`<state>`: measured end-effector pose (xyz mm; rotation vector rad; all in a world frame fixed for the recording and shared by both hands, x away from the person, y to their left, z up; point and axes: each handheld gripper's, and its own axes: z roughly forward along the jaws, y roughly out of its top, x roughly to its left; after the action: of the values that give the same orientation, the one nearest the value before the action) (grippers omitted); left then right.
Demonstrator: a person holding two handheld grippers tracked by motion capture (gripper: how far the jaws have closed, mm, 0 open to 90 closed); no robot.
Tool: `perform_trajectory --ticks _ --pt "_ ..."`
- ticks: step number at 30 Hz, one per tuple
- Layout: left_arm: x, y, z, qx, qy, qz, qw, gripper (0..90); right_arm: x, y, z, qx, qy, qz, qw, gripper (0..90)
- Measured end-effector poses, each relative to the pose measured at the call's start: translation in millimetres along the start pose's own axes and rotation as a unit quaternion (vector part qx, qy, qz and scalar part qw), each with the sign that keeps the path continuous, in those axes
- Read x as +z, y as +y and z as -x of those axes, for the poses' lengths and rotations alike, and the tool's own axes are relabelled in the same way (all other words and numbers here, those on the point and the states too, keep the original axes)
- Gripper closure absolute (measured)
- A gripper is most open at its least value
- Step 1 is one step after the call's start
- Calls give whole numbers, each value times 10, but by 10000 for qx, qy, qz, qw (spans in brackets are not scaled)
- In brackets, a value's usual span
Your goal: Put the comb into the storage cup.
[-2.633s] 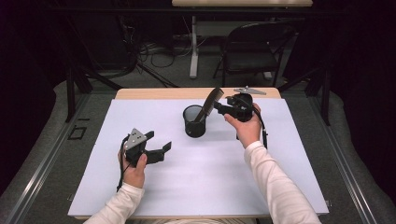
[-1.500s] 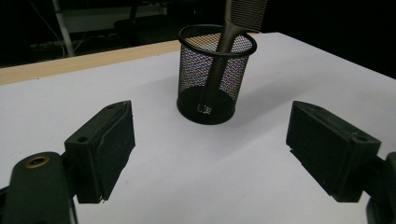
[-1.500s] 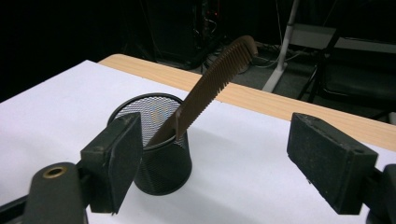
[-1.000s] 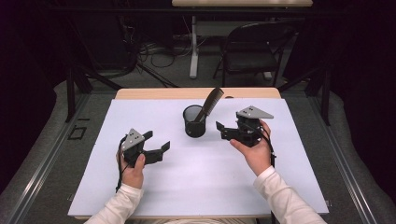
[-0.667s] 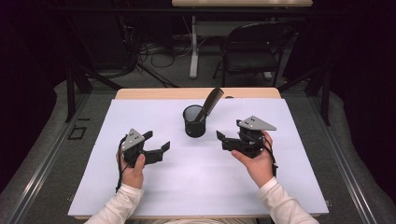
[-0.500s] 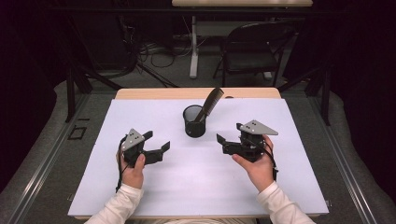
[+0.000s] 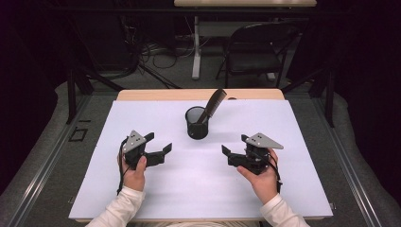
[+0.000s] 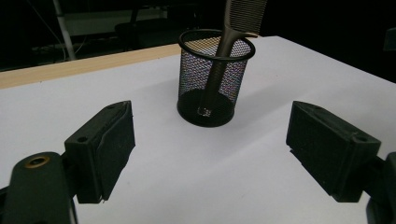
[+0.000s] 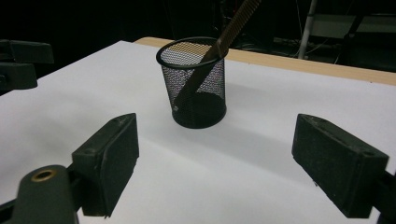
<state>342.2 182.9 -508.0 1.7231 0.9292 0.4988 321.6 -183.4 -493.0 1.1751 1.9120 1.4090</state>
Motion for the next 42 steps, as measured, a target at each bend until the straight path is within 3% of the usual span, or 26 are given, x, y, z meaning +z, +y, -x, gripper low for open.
perform_trajectory --ticks 9,18,24,42 --pt "4 -2 1 -4 -9 6 10000 158 -42 -121 26 -31 -46 81 10000 148" --pt "6 -3 -5 -8 -8 2 10000 158 -43 -209 20 -242 -191 139 9994 149" --pt "7 -4 -8 -8 -8 6 10000 158 -16 -266 22 -306 -165 106 9993 149" --pt "8 -3 -8 10 -16 10 10000 158 30 -348 113 -146 -229 70 9996 149"
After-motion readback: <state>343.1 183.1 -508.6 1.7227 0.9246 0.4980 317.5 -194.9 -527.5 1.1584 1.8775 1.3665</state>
